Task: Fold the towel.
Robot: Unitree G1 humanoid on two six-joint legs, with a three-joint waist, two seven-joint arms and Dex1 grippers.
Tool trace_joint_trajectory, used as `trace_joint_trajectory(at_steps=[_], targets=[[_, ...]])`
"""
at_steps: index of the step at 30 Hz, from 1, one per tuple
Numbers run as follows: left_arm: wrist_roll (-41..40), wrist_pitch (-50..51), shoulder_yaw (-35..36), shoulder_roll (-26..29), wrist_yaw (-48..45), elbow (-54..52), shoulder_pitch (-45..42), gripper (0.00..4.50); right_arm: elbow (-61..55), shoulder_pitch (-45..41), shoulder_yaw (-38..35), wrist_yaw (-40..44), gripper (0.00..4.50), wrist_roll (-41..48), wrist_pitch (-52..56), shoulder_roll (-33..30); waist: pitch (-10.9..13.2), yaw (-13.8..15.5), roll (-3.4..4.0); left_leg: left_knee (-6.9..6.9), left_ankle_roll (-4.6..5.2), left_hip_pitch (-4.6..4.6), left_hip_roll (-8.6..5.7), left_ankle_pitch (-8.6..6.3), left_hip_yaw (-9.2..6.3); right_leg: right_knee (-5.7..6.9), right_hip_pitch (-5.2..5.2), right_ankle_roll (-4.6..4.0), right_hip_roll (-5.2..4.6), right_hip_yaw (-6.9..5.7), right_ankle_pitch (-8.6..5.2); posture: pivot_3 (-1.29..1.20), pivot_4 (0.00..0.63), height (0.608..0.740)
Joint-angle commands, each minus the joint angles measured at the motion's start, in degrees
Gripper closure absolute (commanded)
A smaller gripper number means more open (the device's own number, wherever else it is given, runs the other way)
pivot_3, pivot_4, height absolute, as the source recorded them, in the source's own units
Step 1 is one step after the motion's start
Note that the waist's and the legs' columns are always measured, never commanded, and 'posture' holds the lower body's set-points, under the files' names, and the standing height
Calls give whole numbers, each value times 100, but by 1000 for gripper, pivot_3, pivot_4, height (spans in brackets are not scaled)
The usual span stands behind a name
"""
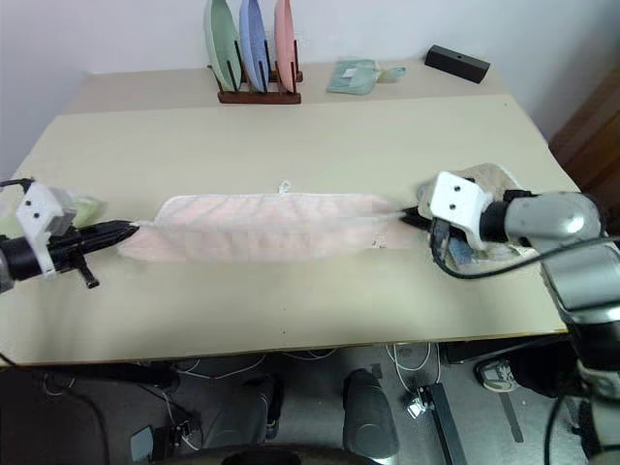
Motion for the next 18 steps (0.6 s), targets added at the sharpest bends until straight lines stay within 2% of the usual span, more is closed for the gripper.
trace_joint_trajectory(at_steps=[1,9,18], targets=[[472,-596,-414,-211,120,832,-709,4500,1151,-712,320,-210,4467,-573,-709,339,0,-3,0,0,0,-4,-1,0,-1,0,-3,0,0,0,1,0,150,740],[1256,-1665,-1075,-766,321,2780,-1986,4500,3448,-1721,707,-369,4467,-1219,-1920,972,0,-32,0,-1,-1,-6,-3,1,-1,4,-9,2,0,-1,2,0,150,740],[1537,-2310,-1130,-1070,758,3749,-2433,4500,4207,-2004,647,-684,4467,-1366,-2325,1329,0,-44,0,-1,-2,-4,-3,1,-2,11,-12,2,0,0,2,0,150,740]])
